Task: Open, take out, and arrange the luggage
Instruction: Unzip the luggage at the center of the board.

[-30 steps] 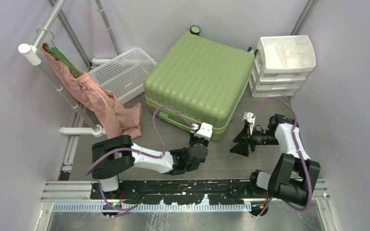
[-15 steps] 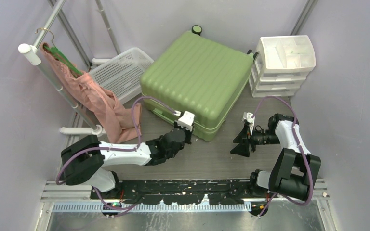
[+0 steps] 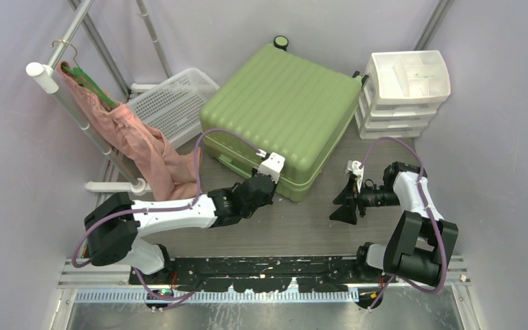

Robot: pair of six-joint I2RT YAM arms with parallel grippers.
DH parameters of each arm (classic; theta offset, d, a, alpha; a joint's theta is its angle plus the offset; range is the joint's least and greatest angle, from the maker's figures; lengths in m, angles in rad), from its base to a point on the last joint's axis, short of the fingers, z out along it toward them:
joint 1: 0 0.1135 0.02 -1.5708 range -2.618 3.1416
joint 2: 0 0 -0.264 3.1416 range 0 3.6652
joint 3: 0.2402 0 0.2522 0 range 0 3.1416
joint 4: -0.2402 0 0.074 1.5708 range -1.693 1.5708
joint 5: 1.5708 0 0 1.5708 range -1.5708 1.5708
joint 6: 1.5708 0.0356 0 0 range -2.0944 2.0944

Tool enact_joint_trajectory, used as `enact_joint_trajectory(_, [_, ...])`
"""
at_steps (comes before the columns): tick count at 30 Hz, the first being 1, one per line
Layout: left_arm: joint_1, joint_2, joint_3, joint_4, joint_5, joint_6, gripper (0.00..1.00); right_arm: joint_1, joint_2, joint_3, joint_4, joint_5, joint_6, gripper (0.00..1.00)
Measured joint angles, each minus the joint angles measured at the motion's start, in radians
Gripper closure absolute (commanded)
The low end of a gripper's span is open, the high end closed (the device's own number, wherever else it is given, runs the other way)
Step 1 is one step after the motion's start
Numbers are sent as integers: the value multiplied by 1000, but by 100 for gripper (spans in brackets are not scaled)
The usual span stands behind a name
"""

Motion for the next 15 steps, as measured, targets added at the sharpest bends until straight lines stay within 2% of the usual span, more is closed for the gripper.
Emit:
enact_joint_trajectory(6, [10,-7,67,-166,39,-39,100,0,0,0,0,0,0,30])
enact_joint_trajectory(15, [78,-51,-2,-142,-30,-33,100,-5,-5,0,0,0,0,30])
